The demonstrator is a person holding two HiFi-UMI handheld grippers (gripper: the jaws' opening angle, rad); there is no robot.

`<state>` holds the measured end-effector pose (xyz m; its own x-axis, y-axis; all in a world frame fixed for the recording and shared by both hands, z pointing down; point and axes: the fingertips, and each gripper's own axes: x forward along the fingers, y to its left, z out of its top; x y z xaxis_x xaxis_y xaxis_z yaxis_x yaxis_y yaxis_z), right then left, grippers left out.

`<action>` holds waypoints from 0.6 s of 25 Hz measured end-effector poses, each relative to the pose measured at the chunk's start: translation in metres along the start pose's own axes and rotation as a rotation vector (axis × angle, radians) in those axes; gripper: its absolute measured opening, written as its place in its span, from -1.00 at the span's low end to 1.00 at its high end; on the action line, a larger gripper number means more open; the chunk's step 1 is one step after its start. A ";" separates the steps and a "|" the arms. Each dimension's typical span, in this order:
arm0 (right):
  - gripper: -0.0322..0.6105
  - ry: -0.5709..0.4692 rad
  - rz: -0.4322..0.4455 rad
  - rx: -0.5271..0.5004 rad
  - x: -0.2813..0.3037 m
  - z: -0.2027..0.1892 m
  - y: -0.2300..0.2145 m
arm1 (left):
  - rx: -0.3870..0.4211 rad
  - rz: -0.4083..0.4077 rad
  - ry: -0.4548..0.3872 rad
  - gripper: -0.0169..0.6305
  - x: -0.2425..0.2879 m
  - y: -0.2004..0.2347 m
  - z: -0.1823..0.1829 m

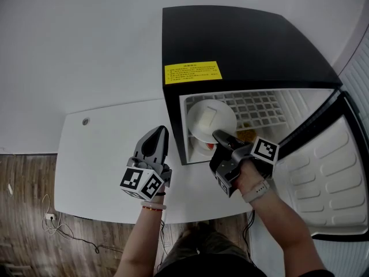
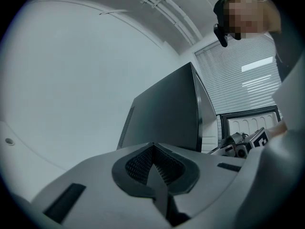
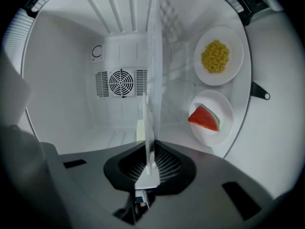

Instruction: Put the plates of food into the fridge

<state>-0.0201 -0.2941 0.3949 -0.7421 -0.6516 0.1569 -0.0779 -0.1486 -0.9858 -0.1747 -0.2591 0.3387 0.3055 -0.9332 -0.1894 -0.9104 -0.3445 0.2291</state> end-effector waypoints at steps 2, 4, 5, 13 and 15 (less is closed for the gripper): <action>-0.83 -0.006 0.004 -0.046 0.000 0.000 0.001 | -0.005 0.001 0.005 -0.93 0.000 -0.001 -0.001; -0.82 -0.018 0.013 -0.082 -0.001 0.000 0.002 | -0.008 -0.003 0.010 -0.93 -0.001 -0.003 -0.004; -0.82 -0.023 0.020 -0.093 -0.002 0.000 0.003 | -0.008 -0.005 0.011 -0.93 -0.002 -0.003 -0.005; -0.46 -0.032 0.073 -0.152 -0.013 -0.006 0.006 | -0.010 -0.005 0.020 -0.93 -0.015 -0.003 -0.007; -0.46 -0.038 0.078 -0.166 -0.020 -0.011 0.004 | -0.011 -0.008 0.022 -0.93 -0.020 -0.004 -0.007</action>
<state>-0.0133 -0.2738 0.3873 -0.7249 -0.6844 0.0781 -0.1322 0.0269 -0.9909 -0.1750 -0.2401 0.3481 0.3186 -0.9324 -0.1707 -0.9048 -0.3528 0.2385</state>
